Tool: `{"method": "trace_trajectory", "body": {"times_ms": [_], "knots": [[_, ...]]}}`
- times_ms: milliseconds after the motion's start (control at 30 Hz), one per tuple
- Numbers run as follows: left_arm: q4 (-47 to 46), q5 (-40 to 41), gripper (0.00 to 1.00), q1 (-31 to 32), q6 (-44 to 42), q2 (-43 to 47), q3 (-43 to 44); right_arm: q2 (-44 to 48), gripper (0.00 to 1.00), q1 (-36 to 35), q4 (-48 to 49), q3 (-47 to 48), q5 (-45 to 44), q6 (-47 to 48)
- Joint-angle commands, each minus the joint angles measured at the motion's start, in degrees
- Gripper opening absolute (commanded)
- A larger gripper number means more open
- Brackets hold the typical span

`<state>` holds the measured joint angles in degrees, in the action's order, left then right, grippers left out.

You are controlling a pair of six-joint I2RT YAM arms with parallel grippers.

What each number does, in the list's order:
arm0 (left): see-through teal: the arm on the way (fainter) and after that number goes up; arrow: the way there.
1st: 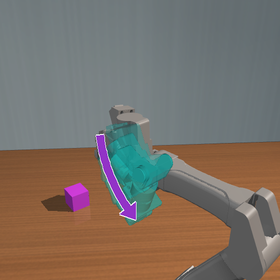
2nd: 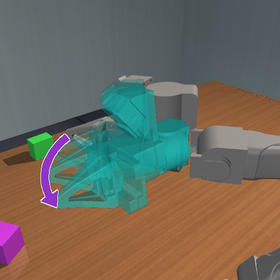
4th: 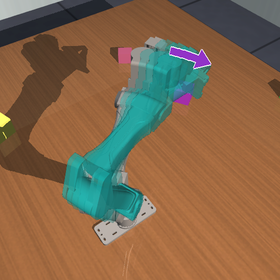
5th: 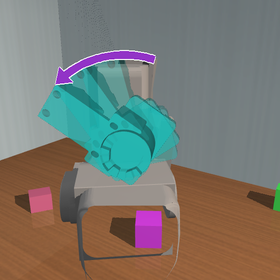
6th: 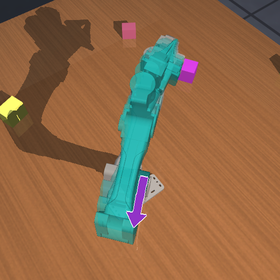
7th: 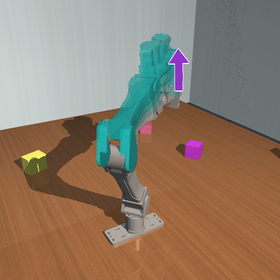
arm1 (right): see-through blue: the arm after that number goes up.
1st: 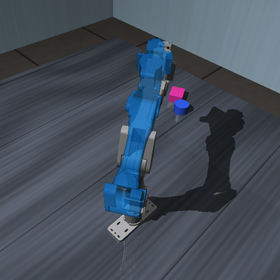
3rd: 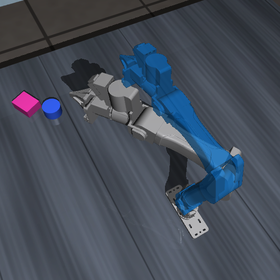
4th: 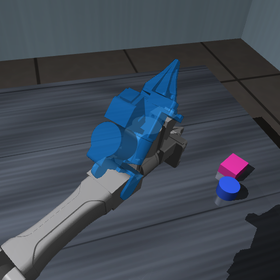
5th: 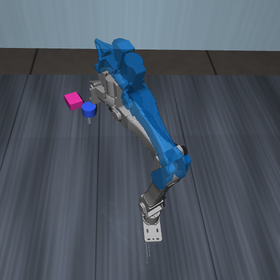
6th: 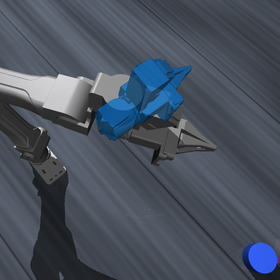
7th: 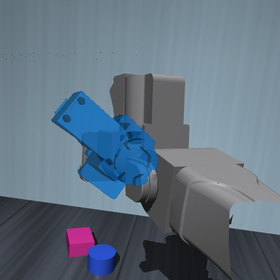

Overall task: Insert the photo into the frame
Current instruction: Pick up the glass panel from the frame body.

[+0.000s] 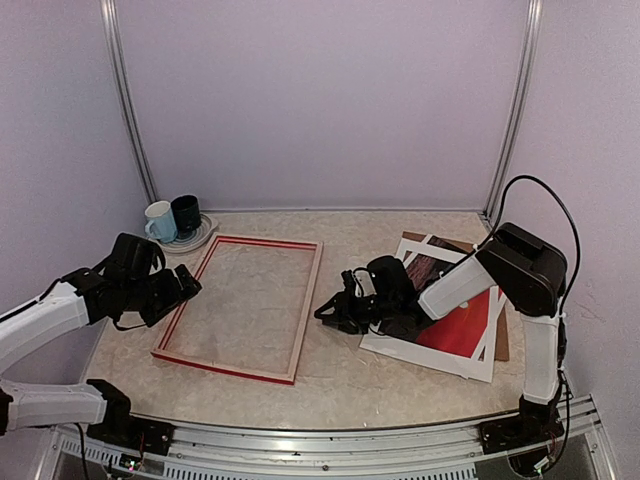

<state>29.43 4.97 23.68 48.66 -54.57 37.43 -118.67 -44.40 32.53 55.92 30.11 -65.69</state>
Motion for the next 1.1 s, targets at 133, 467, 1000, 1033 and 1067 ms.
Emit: {"method": "trace_trajectory", "body": {"times_ms": [133, 467, 1000, 1033, 1067], "knots": [[-13.3, -3.3, 0.99, -9.0, -4.4, -9.8, 0.9, 0.6, 0.33, -0.7, -0.3, 0.8, 1.0, 2.8], [-23.4, -2.2, 0.86, -14.9, -7.7, -22.4, -2.3, 1.6, 0.33, -0.7, -1.2, 0.4, 1.9, 4.1], [-27.8, 3.3, 0.59, -15.3, -9.0, -28.4, -3.2, 4.4, 0.33, -0.7, -4.3, 1.2, 2.0, 6.8], [-27.8, 3.6, 0.6, -15.3, -9.0, -28.7, -3.3, 4.6, 0.33, -0.7, -4.5, 1.2, 1.9, 6.9], [-27.9, 3.6, 0.6, -15.3, -9.1, -29.2, -3.3, 4.7, 0.33, -0.7, -4.6, 1.4, 1.9, 7.1]]}}
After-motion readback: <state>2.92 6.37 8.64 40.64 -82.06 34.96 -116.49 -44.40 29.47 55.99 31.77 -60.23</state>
